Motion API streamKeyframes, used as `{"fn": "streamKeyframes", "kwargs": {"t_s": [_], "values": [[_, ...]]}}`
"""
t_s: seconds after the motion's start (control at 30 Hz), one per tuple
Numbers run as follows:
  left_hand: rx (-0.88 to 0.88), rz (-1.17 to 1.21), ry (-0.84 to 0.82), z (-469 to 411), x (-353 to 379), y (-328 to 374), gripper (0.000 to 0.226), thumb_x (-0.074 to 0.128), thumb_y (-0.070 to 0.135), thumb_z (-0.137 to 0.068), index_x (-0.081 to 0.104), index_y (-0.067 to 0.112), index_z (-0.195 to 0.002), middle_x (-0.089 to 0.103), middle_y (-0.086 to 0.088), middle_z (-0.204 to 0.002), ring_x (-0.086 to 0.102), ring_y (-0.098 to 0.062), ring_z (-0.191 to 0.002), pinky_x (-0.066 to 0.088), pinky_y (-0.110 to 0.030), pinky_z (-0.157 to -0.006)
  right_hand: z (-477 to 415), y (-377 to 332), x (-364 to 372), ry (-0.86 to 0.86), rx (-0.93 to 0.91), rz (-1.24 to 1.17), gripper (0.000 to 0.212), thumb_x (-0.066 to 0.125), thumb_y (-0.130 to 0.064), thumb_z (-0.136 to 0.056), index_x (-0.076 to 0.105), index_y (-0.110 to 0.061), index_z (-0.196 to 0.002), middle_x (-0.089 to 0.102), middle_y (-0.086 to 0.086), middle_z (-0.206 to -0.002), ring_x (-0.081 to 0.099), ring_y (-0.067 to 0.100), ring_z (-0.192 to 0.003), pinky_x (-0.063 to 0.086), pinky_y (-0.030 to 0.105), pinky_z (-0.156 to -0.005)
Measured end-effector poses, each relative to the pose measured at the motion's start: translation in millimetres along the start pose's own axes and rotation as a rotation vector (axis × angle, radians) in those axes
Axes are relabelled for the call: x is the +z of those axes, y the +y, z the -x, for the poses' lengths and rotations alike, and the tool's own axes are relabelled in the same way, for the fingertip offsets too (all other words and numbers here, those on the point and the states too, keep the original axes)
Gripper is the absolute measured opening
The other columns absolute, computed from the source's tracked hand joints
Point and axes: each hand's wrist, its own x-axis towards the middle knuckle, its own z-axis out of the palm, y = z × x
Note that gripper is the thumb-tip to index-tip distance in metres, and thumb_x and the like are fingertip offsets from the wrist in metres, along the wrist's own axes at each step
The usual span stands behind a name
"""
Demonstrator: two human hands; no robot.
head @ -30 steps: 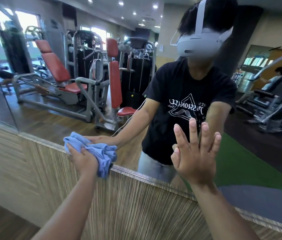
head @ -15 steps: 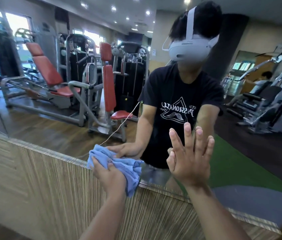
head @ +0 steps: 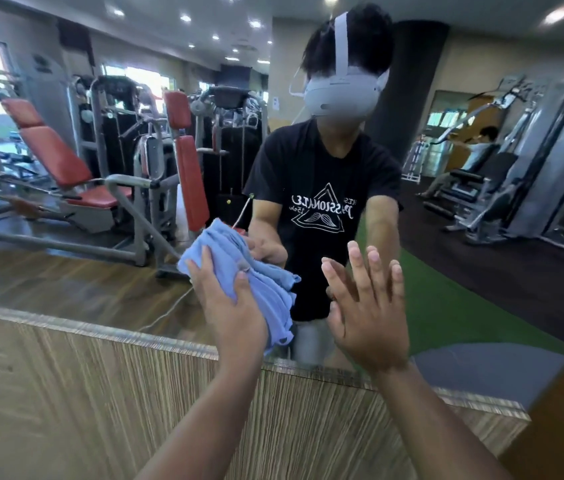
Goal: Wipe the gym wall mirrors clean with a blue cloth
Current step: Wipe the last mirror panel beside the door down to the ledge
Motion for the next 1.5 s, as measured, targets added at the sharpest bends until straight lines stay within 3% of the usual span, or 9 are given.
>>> {"fn": "streamKeyframes", "kwargs": {"t_s": [0.2,0.33,0.47,0.7,0.9,1.03,1.17,1.27,1.5], "values": [[0.073,-0.022,-0.015,5,10,17,0.060,0.054,0.019,-0.104,0.029,0.032,-0.156,0.007,0.006,-0.169,0.011,-0.002,-0.150,0.010,0.011,-0.093,14,35,-26,-0.003,0.087,0.007,0.066,0.047,-0.025,-0.095,0.030,-0.021,-0.159,0.021,0.016,-0.167,0.015,0.036,-0.156,0.014,0.059,-0.126],[0.169,-0.033,-0.042,17,31,34,0.056,0.055,0.017,-0.103,0.035,0.035,-0.153,0.007,0.009,-0.168,0.011,0.010,-0.143,0.011,0.011,-0.092,25,69,-44,-0.020,0.154,0.001,0.068,0.046,-0.025,-0.093,0.029,-0.019,-0.159,0.021,0.017,-0.167,0.005,0.034,-0.158,0.013,0.059,-0.126],[0.296,-0.072,-0.047,36,64,55,0.053,0.054,0.011,-0.103,0.041,0.030,-0.150,0.007,0.005,-0.168,0.010,0.000,-0.148,0.011,0.009,-0.096,40,107,-65,-0.037,0.174,0.001,0.068,0.046,-0.024,-0.093,0.030,-0.016,-0.159,0.025,0.019,-0.166,0.012,0.037,-0.157,0.016,0.061,-0.125],[0.545,-0.174,-0.103,69,136,87,0.058,0.052,0.014,-0.103,0.034,0.037,-0.153,0.002,-0.002,-0.169,-0.006,-0.022,-0.156,0.004,-0.024,-0.120,48,191,-92,-0.056,0.290,0.054,0.074,0.051,-0.026,-0.095,0.024,-0.014,-0.162,0.015,0.020,-0.169,0.012,0.041,-0.156,0.007,0.058,-0.127],[0.936,-0.376,-0.207,94,195,100,0.058,0.051,0.011,-0.096,0.041,0.022,-0.152,0.020,-0.018,-0.164,0.007,-0.041,-0.153,0.020,-0.048,-0.118,44,229,-92,-0.024,0.363,0.023,0.071,0.050,-0.026,-0.098,0.024,-0.013,-0.163,0.006,0.017,-0.171,0.001,0.036,-0.158,0.002,0.053,-0.128],[1.385,-0.506,-0.373,110,213,73,0.055,0.050,0.003,-0.089,0.055,0.012,-0.142,0.032,-0.016,-0.158,0.002,-0.024,-0.155,0.014,-0.036,-0.121,48,236,-79,-0.016,0.330,0.017,0.071,0.049,-0.028,-0.100,0.022,-0.013,-0.164,0.007,0.018,-0.171,0.004,0.039,-0.158,0.004,0.055,-0.128],[1.708,-0.764,-0.599,111,182,5,0.046,0.023,0.010,-0.108,0.044,0.020,-0.148,0.030,-0.008,-0.161,0.019,-0.028,-0.152,0.023,-0.044,-0.118,55,243,-71,-0.010,0.260,0.022,0.078,0.048,-0.033,-0.101,0.008,-0.016,-0.165,0.006,0.020,-0.170,0.006,0.042,-0.157,0.005,0.056,-0.127],[1.877,-0.903,-0.704,92,152,-13,0.046,0.029,0.012,-0.110,0.045,0.024,-0.151,0.031,-0.004,-0.163,0.026,-0.026,-0.151,0.019,-0.047,-0.124,58,246,-64,0.015,0.243,0.018,0.075,0.041,-0.038,-0.103,0.004,-0.018,-0.165,0.005,0.019,-0.170,0.005,0.041,-0.157,0.003,0.055,-0.127],[1.830,-0.838,-0.405,26,149,84,0.065,0.057,0.003,-0.092,0.038,0.021,-0.152,0.034,-0.014,-0.159,0.019,-0.034,-0.152,0.020,-0.059,-0.121,57,243,-57,0.076,0.248,0.025,0.070,0.034,-0.039,-0.104,0.008,-0.018,-0.165,0.009,0.018,-0.169,0.014,0.043,-0.155,0.009,0.057,-0.126]]}}
